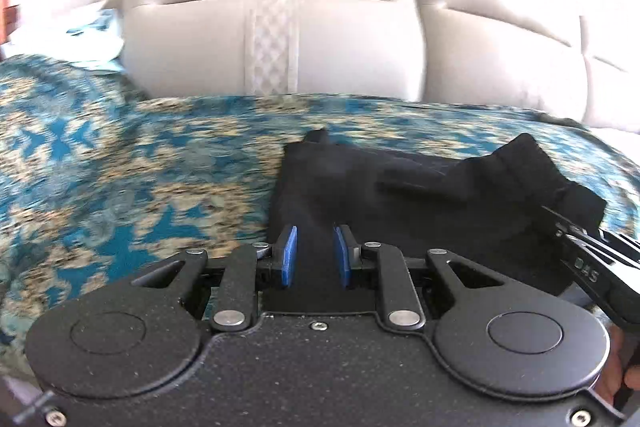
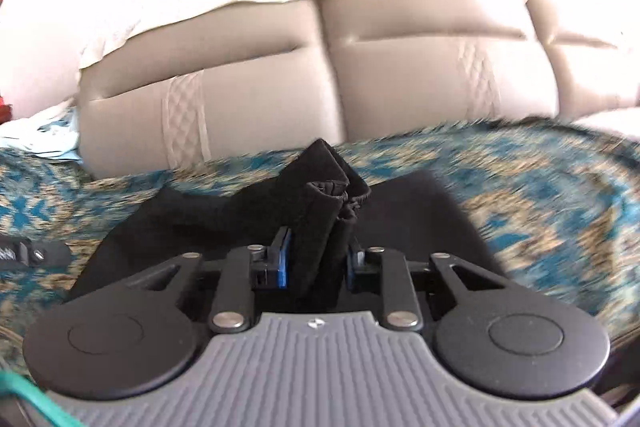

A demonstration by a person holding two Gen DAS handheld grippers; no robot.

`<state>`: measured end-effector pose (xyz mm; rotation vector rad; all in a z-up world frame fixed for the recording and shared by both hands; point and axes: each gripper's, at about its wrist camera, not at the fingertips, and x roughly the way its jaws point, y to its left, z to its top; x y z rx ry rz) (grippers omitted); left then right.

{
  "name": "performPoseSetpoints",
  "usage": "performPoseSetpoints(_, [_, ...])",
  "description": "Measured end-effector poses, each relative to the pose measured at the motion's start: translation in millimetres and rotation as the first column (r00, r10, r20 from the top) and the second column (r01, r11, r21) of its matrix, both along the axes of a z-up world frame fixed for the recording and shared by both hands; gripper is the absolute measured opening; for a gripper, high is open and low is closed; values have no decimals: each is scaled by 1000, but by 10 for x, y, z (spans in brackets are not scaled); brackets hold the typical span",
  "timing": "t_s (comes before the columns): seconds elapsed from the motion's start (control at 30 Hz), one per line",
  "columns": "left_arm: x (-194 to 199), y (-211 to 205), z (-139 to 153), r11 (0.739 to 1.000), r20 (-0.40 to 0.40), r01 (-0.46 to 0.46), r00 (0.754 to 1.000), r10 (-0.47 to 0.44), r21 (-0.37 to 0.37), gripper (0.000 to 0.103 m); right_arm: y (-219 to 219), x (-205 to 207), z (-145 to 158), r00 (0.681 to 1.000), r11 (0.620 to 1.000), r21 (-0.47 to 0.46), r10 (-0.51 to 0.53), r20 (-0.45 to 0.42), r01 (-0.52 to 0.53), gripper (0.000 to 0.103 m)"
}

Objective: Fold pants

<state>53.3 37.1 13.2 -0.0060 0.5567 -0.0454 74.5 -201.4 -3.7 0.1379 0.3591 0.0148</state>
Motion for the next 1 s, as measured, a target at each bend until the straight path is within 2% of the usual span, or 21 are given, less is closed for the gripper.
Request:
performPoseSetpoints(0.17, [62, -218, -282, 998, -82, 55, 995, -53, 22, 17, -262, 15, -186, 993, 996, -26, -86, -79, 84, 32])
performPoseSetpoints(0.27, [52, -276, -437, 997, -125, 67, 990, -62, 36, 17, -354, -26, -246, 990, 994, -41, -108, -87, 105, 35])
performPoseSetpoints(0.37, [51, -271, -434, 994, -123, 97, 988, -91, 43, 17, -418, -25, -275, 989, 992, -44, -118, -88, 114, 41])
performPoseSetpoints(0.4, [107, -266, -378, 992, -103, 109, 989, -103, 58, 17, -430, -18, -274, 989, 992, -48, -117, -87, 113, 43])
performPoseSetpoints(0.47, [285, -293, -216, 987, -46, 122, 992, -117, 101, 17, -449, -11, -292, 990, 993, -56, -111, -87, 106, 55])
performPoseSetpoints(0.53, [479, -351, -80, 980, -4, 149, 989, -150, 131, 17, -466, -2, -290, 990, 993, -58, -109, -86, 104, 57])
performPoseSetpoints(0.57, [617, -395, -42, 974, 9, 168, 985, -171, 151, 18, -484, -1, -288, 990, 993, -55, -108, -86, 103, 62])
performPoseSetpoints(0.6, [742, -442, -22, 970, 7, 177, 983, -181, 166, 18, -497, -5, -280, 990, 993, -53, -109, -89, 105, 66])
performPoseSetpoints(0.67, [1029, -488, -63, 969, -22, 172, 985, -171, 175, 17, -539, -21, -252, 989, 993, -48, -113, -96, 109, 80])
performPoseSetpoints(0.73, [1248, -482, -123, 974, -50, 156, 987, -150, 163, 17, -618, 0, -194, 988, 997, -26, -80, -131, 77, 88])
performPoseSetpoints(0.83, [1449, -482, -223, 972, -67, 147, 988, -137, 183, 18, -770, 43, -67, 989, 1000, 6, -29, -144, 30, 90])
performPoseSetpoints(0.9, [1532, -470, -307, 969, -74, 145, 988, -133, 201, 18, -835, 100, 47, 992, 999, -12, -44, -122, 42, 91])
performPoseSetpoints(1.0, [1603, -452, -416, 973, -81, 135, 989, -122, 188, 18, -827, 276, 181, 994, 999, -35, -23, -106, 20, 91])
